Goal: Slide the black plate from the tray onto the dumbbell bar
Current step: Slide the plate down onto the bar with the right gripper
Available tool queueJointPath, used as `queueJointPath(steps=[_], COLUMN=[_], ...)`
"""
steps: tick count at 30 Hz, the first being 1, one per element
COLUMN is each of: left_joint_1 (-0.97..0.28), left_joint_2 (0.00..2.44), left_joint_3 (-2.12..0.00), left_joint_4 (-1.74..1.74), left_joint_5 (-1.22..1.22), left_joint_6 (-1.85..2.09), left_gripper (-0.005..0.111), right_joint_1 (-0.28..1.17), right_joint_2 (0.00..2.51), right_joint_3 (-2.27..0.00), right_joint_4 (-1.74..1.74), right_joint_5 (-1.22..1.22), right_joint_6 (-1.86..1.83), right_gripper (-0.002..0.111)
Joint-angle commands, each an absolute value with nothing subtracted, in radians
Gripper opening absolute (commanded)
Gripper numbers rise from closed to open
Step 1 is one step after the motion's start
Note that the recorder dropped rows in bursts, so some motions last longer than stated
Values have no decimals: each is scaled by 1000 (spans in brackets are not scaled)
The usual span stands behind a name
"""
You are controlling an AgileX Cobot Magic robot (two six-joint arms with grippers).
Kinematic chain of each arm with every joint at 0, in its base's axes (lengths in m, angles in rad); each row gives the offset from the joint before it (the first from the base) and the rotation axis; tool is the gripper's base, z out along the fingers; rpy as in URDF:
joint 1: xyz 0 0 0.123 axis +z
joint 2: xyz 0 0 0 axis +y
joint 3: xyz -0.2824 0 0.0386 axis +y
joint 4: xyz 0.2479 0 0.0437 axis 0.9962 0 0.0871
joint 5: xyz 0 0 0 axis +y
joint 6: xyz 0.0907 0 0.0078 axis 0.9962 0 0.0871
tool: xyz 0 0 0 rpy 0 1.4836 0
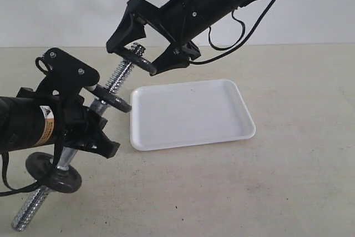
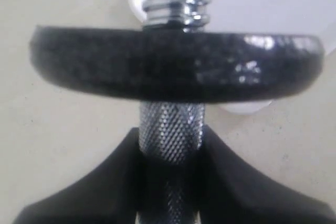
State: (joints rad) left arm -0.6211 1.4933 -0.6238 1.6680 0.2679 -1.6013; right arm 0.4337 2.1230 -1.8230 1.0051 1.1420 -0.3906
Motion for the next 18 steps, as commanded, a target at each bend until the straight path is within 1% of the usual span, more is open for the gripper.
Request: queueJointPath(steps=[1, 11, 12, 14, 15, 16, 17, 18], left_joint_1=[-627, -627, -627, -627, -627, -627, -627, -627], left_joint_2=[1433, 1433, 1433, 1433, 1433, 1433, 1433, 1433], left_joint_3=[-703, -703, -703, -703, -703, -703, -703, -703], left_joint_4=[1744, 1744, 1744, 1744, 1744, 1744, 1744, 1744], left_joint_5=[308, 290, 287, 287, 287, 287, 287, 287], left_joint_6=[-1608, -1608, -1608, -1608, -1608, -1608, -1608, -1608], left_gripper=[4, 4, 4, 4, 4, 4, 4, 4], right_joint_1=[459, 459, 459, 459, 459, 459, 459, 459], right_joint_2=[2107, 2107, 2107, 2107, 2107, 2107, 2107, 2107], right_joint_3=[-1826, -1826, -1826, -1826, -1826, -1826, -1826, -1826], right_joint_4=[1090, 1090, 1090, 1090, 1090, 1090, 1090, 1090], right_joint_5=[1221, 1221, 1221, 1221, 1221, 1221, 1221, 1221], right_joint_6=[-411, -478, -485, -485, -485, -483, -481, -481], right_gripper=[0, 0, 2, 16, 31, 40, 58, 69])
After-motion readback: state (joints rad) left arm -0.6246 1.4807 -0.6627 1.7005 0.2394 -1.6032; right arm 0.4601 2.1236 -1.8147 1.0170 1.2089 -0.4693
